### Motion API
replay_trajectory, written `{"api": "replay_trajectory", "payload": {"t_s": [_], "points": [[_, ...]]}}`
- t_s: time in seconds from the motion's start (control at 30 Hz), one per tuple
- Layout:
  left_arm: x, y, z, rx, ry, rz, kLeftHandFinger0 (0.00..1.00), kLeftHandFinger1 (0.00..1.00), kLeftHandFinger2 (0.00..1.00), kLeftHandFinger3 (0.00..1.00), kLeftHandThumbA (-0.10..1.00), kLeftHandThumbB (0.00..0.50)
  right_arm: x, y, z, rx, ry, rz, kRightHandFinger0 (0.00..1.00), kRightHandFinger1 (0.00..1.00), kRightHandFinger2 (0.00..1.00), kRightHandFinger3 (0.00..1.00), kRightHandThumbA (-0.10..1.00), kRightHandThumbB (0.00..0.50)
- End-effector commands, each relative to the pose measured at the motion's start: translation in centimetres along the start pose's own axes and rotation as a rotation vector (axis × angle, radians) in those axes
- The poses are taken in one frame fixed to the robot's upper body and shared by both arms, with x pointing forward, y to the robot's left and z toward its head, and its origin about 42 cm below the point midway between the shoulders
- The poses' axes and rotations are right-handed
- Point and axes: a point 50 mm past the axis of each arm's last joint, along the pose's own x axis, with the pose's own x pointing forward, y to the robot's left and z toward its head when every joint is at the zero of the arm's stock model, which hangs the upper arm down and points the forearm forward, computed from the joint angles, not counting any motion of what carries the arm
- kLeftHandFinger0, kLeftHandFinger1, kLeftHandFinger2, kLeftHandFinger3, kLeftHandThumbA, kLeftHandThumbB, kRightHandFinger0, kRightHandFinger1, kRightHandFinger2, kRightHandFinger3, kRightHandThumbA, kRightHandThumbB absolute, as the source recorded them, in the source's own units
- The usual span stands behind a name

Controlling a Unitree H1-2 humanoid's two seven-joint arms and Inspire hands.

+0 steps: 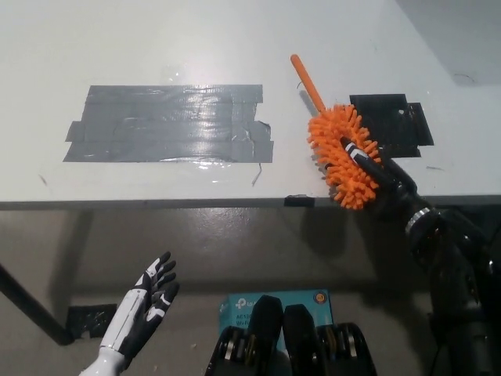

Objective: An orange duster is kept infront of the robot in the middle of the table and the robot extends its right arm to grab the duster, picks it up and hands it to a person

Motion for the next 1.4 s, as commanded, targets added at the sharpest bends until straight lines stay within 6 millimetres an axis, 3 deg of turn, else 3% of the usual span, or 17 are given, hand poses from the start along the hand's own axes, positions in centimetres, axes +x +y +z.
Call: {"api": "replay_trajectory", "payload": {"t_s": [0.0,0.37,0.87,1.07,1.17,1.37], "points": [[1.0,1.4,1.8,0.029,-0.087,0.009,0.84,0.94,1.00,1.00,0.87,0.158,0.3,4.3,-0.5,0.346,-0.093,0.207,0.00,0.31,0.61,0.93,-0.10,0.097],[1.1,1.4,1.8,0.031,-0.086,0.012,0.84,0.94,1.00,1.00,0.88,0.168,0.2,5.0,-0.8,0.342,-0.075,0.236,0.00,0.32,0.59,0.88,-0.10,0.151],[1.3,1.7,2.1,0.040,-0.095,0.009,0.84,0.94,1.00,1.00,0.88,0.157,0.3,5.7,-0.4,0.379,-0.065,0.227,0.00,0.31,0.58,0.84,-0.10,0.137],[1.3,1.7,2.1,0.038,-0.099,0.008,0.84,0.94,1.00,1.00,0.88,0.157,0.2,5.7,0.1,0.404,-0.075,0.240,0.00,0.32,0.58,0.89,-0.10,0.126],[1.4,1.7,2.0,0.041,-0.096,0.010,0.84,0.93,1.00,1.00,0.88,0.161,0.2,5.7,0.3,0.403,-0.079,0.225,0.00,0.31,0.58,0.89,-0.10,0.147],[1.6,1.8,2.2,0.041,-0.103,0.011,0.83,0.93,1.00,1.00,0.89,0.163,0.3,5.5,0.9,0.419,-0.092,0.224,0.00,0.31,0.58,0.90,-0.10,0.136]]}}
